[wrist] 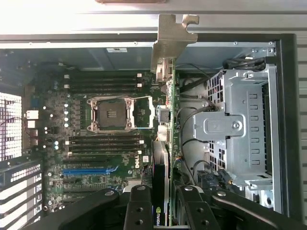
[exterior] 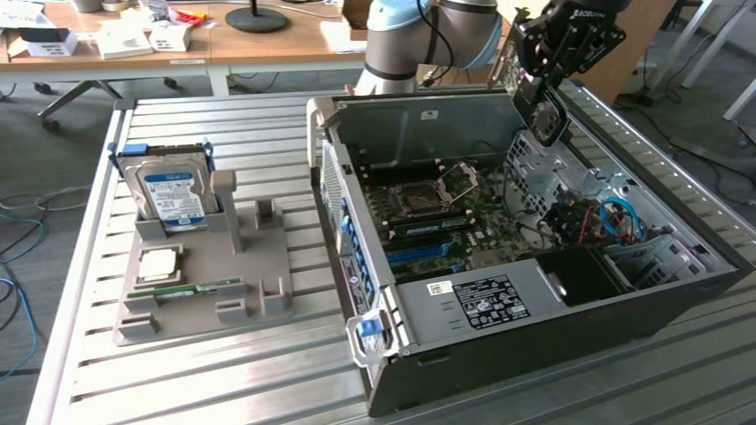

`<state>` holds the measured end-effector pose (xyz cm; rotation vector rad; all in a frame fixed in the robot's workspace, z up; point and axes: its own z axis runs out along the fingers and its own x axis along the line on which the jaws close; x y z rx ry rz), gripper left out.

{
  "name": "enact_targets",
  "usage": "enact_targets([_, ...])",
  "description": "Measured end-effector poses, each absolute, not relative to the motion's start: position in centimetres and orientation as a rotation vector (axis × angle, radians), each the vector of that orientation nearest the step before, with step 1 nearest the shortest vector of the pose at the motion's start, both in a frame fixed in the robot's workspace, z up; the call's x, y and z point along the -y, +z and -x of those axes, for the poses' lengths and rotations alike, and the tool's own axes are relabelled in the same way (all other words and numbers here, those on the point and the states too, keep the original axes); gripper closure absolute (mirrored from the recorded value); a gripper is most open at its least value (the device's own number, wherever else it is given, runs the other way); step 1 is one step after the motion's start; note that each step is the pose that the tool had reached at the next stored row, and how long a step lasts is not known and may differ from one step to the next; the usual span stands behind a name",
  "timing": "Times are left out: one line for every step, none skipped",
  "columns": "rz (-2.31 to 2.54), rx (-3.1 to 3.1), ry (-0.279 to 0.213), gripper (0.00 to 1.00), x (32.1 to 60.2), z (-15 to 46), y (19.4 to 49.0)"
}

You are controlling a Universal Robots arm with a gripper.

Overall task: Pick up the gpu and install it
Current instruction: 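Pick up the gpu and move the gpu toward the slot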

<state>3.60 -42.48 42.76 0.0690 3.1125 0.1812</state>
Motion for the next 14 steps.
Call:
enact_targets([-0.069, -3.113, 0.181, 0.74, 42.5, -3.6, 42.8])
enact_targets([-0.069, -3.112, 0.181, 0.74, 42.5, -3.8, 42.8])
enact_targets([-0.069, -3.112, 0.181, 0.74, 42.5, -4.0, 42.8])
enact_targets([-0.069, -3.112, 0.181, 0.74, 42.5, -4.3, 42.8])
enact_targets([-0.069, -3.112, 0.181, 0.74, 42.5, -4.5, 42.8])
enact_targets([-0.069, -3.112, 0.181, 0.74, 42.5, -4.8, 42.8])
enact_targets([-0.069, -3.113, 0.181, 0.74, 42.5, -5.0, 42.8])
enact_targets([-0.069, -3.112, 0.181, 0.74, 42.5, -5.2, 42.8])
enact_targets([-0.069, -3.112, 0.181, 0.74, 42.5, -5.3, 42.8])
enact_targets([-0.069, -3.113, 0.181, 0.74, 42.5, -5.4, 42.8])
enact_targets([-0.069, -3.112, 0.181, 0.74, 42.5, -5.4, 42.8])
enact_targets([-0.069, -3.112, 0.181, 0.74, 42.5, -6.1, 42.8])
enact_targets([-0.069, -3.113, 0.181, 0.74, 42.5, -6.1, 42.8])
enact_targets([-0.069, -3.112, 0.181, 0.74, 42.5, -6.1, 42.8])
